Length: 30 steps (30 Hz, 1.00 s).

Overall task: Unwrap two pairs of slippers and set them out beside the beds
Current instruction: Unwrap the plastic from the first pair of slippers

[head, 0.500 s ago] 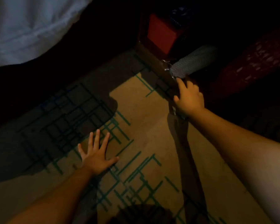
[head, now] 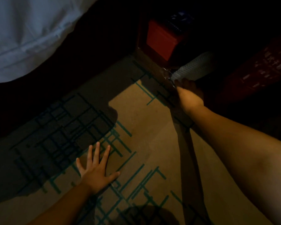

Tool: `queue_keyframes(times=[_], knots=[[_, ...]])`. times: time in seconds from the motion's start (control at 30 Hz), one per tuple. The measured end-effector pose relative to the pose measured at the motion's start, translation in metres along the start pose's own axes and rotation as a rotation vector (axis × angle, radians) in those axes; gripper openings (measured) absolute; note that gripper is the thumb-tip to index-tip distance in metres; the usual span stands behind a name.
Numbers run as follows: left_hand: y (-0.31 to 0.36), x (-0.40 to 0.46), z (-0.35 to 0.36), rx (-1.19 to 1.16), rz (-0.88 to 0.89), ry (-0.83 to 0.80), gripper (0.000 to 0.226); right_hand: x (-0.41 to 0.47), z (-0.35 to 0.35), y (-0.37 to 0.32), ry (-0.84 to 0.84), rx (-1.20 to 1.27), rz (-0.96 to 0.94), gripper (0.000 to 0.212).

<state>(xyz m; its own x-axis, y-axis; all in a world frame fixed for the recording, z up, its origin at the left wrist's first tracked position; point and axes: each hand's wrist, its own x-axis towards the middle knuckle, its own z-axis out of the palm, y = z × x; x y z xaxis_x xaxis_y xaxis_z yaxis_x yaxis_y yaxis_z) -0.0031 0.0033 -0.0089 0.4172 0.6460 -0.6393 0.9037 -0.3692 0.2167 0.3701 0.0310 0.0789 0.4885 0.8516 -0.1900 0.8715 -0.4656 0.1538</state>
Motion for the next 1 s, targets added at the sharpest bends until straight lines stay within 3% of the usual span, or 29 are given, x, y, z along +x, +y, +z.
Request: queue_keyframes(times=[0.2,0.37,0.5,0.57,0.67,0.7,0.8,0.9,1.0], knots=[[0.002,-0.002,0.002,0.009,-0.004,0.027,0.109,-0.032,-0.001,-0.005,0.149,-0.053,-0.196,0.071],[0.002,-0.001,-0.005,0.007,-0.004,-0.037,0.117,-0.083,0.001,-0.022,0.264,0.031,-0.398,0.045],[0.006,-0.012,-0.020,-0.081,0.019,-0.069,0.111,-0.125,0.006,-0.040,0.286,0.180,-0.536,0.042],[0.014,-0.023,-0.031,-0.404,-0.029,-0.027,0.102,-0.139,0.008,-0.054,0.324,0.256,-0.561,0.037],[0.037,-0.053,-0.050,-1.366,-0.191,-0.006,0.039,-0.157,0.008,-0.080,0.380,0.375,-0.605,0.035],[0.043,-0.061,-0.056,-1.589,-0.208,-0.053,0.027,-0.163,0.006,-0.090,0.388,0.406,-0.629,0.035],[0.048,-0.077,-0.065,-1.791,-0.157,-0.167,0.023,-0.186,0.001,-0.119,0.338,0.445,-0.743,0.028],[0.035,-0.086,-0.066,-1.770,-0.245,0.015,0.012,-0.202,-0.005,-0.148,0.132,0.523,-0.806,0.029],[0.016,-0.097,-0.059,-1.760,-0.285,0.145,0.016,-0.214,-0.008,-0.170,-0.046,0.725,-0.680,0.036]])
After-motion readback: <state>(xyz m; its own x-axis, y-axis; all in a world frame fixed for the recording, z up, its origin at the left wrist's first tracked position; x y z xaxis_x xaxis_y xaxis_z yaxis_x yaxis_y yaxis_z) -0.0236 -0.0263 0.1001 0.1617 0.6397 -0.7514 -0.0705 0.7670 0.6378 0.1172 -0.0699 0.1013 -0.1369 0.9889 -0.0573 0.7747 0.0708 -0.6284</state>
